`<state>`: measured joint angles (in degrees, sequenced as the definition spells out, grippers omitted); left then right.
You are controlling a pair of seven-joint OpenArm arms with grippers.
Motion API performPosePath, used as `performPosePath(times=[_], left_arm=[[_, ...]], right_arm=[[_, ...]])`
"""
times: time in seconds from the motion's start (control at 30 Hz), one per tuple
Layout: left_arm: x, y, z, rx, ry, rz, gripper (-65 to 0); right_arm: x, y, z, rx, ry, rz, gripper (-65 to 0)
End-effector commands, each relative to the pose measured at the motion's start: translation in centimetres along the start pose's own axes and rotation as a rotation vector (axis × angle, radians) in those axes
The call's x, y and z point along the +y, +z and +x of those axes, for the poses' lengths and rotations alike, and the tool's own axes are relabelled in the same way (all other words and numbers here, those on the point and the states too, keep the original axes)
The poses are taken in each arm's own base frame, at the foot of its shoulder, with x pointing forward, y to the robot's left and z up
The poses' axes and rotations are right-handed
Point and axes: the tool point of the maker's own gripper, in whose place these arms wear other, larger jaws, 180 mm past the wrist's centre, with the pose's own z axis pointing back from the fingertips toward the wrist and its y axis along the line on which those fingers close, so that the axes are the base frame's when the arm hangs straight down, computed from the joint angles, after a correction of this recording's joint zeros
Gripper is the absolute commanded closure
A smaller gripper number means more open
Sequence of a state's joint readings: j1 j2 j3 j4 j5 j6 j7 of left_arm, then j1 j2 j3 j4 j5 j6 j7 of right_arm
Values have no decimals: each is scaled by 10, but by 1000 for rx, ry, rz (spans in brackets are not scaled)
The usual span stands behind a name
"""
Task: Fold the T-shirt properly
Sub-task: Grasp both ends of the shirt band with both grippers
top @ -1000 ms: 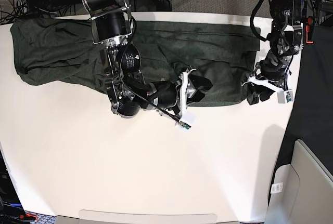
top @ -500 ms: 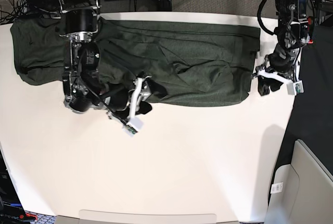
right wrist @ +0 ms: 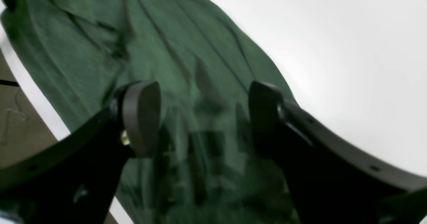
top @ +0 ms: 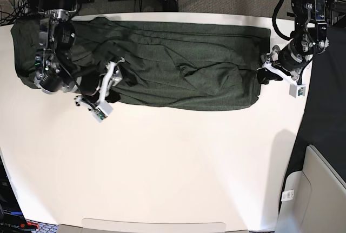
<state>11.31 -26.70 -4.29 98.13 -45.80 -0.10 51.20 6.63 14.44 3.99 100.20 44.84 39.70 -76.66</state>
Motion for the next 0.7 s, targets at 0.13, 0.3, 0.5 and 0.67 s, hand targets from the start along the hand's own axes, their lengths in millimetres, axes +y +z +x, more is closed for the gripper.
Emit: performPosePath(times=[0.13, 0.3, 0.5, 0.67], left_arm=[[9, 1, 4, -4, -2, 15, -346], [13, -3, -4, 20, 10, 20, -347], [10, -4, -9, 29, 12, 10, -347], [11, -3, -21, 54, 23, 8, -347]], right_arm=[[-22, 30, -10, -14, -5, -86, -416], [-33, 52, -22, -26, -38, -116, -416], [-40, 62, -34, -13, -66, -140, -416], [-41, 65, -42, -7, -86, -149, -416]])
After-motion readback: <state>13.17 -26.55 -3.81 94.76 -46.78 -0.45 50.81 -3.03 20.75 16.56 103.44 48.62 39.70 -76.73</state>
